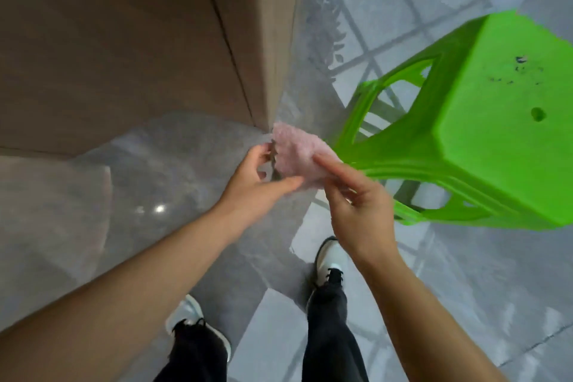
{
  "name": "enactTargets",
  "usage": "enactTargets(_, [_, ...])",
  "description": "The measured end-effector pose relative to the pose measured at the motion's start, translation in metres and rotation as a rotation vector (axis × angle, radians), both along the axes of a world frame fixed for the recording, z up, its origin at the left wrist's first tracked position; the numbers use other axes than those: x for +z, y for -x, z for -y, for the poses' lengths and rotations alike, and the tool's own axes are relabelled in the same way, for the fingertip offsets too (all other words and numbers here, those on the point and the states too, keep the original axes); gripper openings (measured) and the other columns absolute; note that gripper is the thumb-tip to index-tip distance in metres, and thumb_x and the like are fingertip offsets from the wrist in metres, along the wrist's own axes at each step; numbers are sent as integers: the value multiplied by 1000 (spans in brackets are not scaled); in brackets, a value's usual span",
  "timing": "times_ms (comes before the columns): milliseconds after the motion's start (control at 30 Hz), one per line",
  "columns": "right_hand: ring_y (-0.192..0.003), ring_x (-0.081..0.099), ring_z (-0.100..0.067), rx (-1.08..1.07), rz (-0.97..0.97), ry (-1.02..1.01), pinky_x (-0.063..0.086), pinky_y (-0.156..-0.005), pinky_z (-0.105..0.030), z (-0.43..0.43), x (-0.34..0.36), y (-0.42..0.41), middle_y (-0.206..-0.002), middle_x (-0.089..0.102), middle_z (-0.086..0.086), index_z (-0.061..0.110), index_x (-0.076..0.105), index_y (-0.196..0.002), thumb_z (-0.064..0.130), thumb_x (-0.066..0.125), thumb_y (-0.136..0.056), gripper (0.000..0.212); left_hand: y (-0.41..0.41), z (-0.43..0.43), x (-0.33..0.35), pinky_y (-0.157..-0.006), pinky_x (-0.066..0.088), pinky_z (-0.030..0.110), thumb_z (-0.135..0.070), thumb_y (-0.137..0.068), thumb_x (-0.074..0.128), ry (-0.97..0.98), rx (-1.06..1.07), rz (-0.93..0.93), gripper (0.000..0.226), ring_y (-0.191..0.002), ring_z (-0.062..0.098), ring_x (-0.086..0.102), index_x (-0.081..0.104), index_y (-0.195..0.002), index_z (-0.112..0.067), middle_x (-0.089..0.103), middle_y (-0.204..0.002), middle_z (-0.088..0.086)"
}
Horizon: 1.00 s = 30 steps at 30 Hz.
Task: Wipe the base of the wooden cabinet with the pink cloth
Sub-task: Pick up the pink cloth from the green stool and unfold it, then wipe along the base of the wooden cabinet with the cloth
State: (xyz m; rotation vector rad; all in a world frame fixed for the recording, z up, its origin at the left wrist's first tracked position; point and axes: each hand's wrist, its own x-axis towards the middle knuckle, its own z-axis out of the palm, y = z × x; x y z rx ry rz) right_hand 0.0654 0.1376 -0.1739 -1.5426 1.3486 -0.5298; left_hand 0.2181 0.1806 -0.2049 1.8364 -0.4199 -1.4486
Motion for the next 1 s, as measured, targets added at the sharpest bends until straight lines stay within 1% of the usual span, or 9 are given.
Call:
enactTargets(133, [-113,59,-19,153,-151,169,49,-96,-42,-46,-14,-60,-87,74,6,32,74,-107,1,63,-86,39,-59,-59,-15,-96,42,26,-22,-75,85,-59,3,-32,72,-126,20,54,52,-139,-25,57,-142,-3])
enactTargets(233, [-133,47,-21,217,-225,71,29,-109,-58,-69,-28,-97,-96,75,-2,48,69,-104,10,63,-89,41,-96,-91,-31,-100,44,28,-24,-69,89,-33,-2,-25,81,-128,19,54,50,-140,-28,58,-141,-3])
enactTargets(367, [-108,68,-18,180,66,-189,46,-106,-39,-75,-53,-127,-103,77,2,21,75,-108,-7,58,-90,37,-137,-116,-61,-109,46,39,-19,-72,87,-57,4,-85,61,-125,18,61,63,-128,-22,69,-130,-1])
enactTargets(467, [-88,67,-12,79,169,-411,55,-83,-34,-67,-78,-146,-95,76,1,13,73,-108,-10,56,-89,34,-158,-119,-85,-73,54,21,-18,-81,80,-14,60,-116,7,-81,11,69,73,-82,-19,77,-81,-6])
enactTargets(533, [-86,67,-19,30,142,-501,56,-81,-41,-57,-99,-159,-97,75,-7,16,71,-110,-7,58,-89,33,-166,-116,-100,-49,42,11,-14,-82,79,25,111,-68,28,-52,-1,53,60,-63,-19,57,-53,-13])
enactTargets(600, [-85,70,-24,5,115,-558,59,-79,-42,-43,-121,-173,-97,77,-9,23,71,-108,-5,62,-89,35,-178,-107,-116,-44,34,9,-5,-82,78,33,177,-48,32,-43,-1,44,52,-66,-17,50,-52,-9])
enactTargets(733, [-79,74,-18,18,28,-561,60,-65,-29,-15,-178,-193,-92,79,-5,23,70,-107,-5,66,-86,35,-194,-86,-171,-54,35,26,10,-80,72,52,151,-6,38,-59,18,43,46,-80,-18,55,-61,12])
enactTargets(900, [-73,72,-30,1,-144,-383,50,-47,-22,18,-277,-205,-104,74,-13,12,63,-121,3,66,-87,35,-199,-47,-278,-50,41,17,14,-82,67,96,184,115,45,-61,12,52,52,-86,-28,63,-65,-9])
enactTargets(1000, [-93,70,-30,-120,-239,-130,58,-74,-36,27,-340,-212,-109,73,-11,12,65,-117,5,60,-87,31,-204,-24,-338,-69,52,23,11,-85,64,130,179,209,40,-84,25,67,56,-94,-27,70,-88,-2])
